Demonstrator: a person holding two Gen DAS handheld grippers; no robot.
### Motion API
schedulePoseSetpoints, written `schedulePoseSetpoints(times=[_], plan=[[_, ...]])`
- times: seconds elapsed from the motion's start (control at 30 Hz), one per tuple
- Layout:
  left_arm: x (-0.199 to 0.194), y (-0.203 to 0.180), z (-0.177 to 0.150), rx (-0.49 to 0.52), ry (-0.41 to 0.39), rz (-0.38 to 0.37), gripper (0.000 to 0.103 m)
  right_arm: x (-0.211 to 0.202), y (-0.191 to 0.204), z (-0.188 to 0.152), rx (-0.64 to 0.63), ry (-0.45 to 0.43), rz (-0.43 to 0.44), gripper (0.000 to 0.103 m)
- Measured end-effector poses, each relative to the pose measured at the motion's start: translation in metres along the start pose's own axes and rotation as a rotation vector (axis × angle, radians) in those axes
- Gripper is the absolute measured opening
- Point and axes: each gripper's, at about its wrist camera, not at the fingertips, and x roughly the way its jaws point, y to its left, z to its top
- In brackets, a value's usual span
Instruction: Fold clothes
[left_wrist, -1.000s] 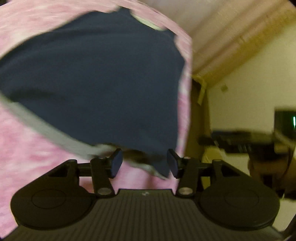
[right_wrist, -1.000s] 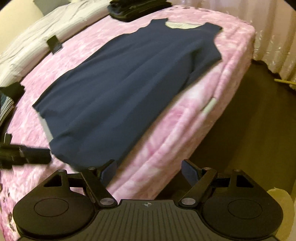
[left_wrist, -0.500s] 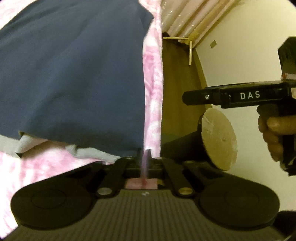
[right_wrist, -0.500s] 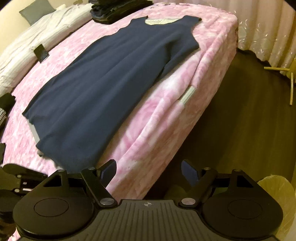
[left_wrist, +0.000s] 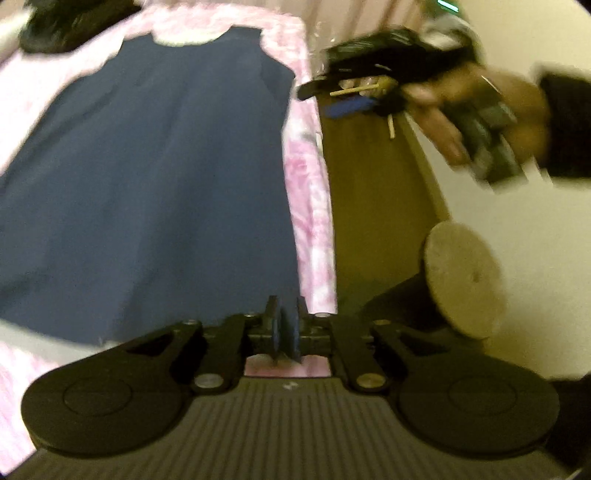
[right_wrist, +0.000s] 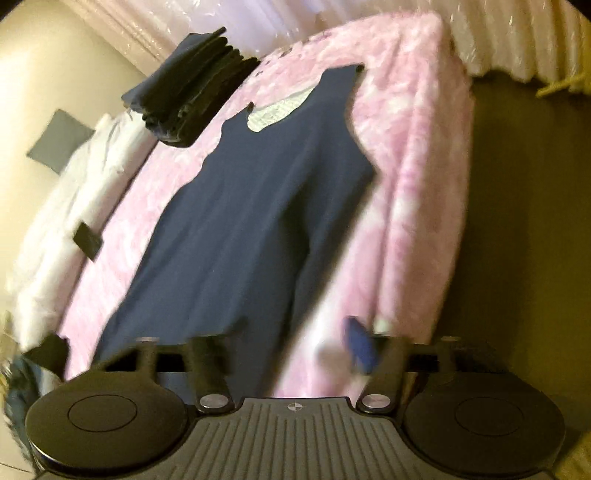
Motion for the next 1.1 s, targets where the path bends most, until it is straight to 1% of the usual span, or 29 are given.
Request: schedulePoseSetpoints(times=[0.07,0.13,0.2,0.23,0.27,0.3,0.33,0.37,0.4,0.43,0.53,0.6,0.67,0.7,0.77,0.83,0.87,0.9,0.97,1.03,1.07,1.1], plan=[[0.003,-0.004,0.006,0.035,-0.001,0.054,0.029,0.019,-0.007,0.017,0.021,0.018,0.019,0.051],[0.005,-0.008,0.013,0.053,-0.006,0.101,0.032,0.035,-0.014,0.03,0.049,0.039,0.027,0.051],[0.006,-0.008,0.02,0.054,-0.006,0.146,0.041,0.049,-0.023,0.038,0.094,0.067,0.03,0.051],[0.011,-0.009,0.024,0.058,0.002,0.166,0.041,0.052,-0.026,0.041,0.11,0.074,0.038,0.051],[0.017,-0.009,0.028,0.065,0.016,0.184,0.041,0.053,-0.028,0.043,0.115,0.082,0.047,0.046],[0.025,-0.008,0.031,0.07,0.042,0.192,0.038,0.054,-0.03,0.046,0.12,0.09,0.054,0.026],[0.031,-0.006,0.033,0.065,0.073,0.188,0.031,0.054,-0.033,0.048,0.121,0.101,0.054,0.017],[0.036,-0.004,0.035,0.061,0.104,0.184,0.005,0.054,-0.036,0.05,0.125,0.111,0.054,0.013],[0.038,-0.001,0.037,0.05,0.123,0.181,0.0,0.052,-0.041,0.053,0.138,0.121,0.056,0.011],[0.034,0.004,0.041,0.027,0.118,0.179,0.0,0.051,-0.046,0.055,0.145,0.13,0.057,0.005],[0.018,0.02,0.052,-0.044,0.101,0.178,0.0,0.042,-0.052,0.062,0.108,0.133,0.049,0.004],[0.007,0.036,0.061,-0.081,0.076,0.205,0.0,0.036,-0.053,0.065,0.083,0.127,0.044,0.004],[0.001,0.051,0.071,-0.099,0.06,0.216,0.0,0.032,-0.051,0.065,0.06,0.112,0.037,0.004],[0.0,0.057,0.076,-0.103,0.055,0.215,0.0,0.029,-0.047,0.064,0.038,0.104,0.02,0.003],[0.005,0.056,0.086,-0.087,0.056,0.175,0.0,0.024,-0.04,0.063,-0.002,0.087,-0.013,0.002],[0.015,0.046,0.091,-0.054,0.06,0.13,0.014,0.016,-0.038,0.061,-0.013,0.07,-0.04,0.002],[0.023,0.037,0.091,-0.028,0.068,0.103,0.03,0.012,-0.039,0.061,-0.014,0.064,-0.055,0.0],[0.033,0.028,0.09,0.003,0.081,0.085,0.043,0.008,-0.041,0.061,-0.014,0.059,-0.069,0.0],[0.053,0.009,0.088,0.068,0.106,0.056,0.044,0.007,-0.045,0.062,-0.007,0.067,-0.068,0.0],[0.073,-0.005,0.082,0.152,0.136,0.081,0.044,0.01,-0.043,0.06,-0.039,0.08,-0.063,0.0],[0.08,-0.01,0.079,0.186,0.147,0.099,0.041,0.011,-0.04,0.06,-0.057,0.082,-0.056,0.0],[0.082,-0.011,0.078,0.202,0.148,0.115,0.029,0.013,-0.037,0.059,-0.068,0.082,-0.049,0.0]])
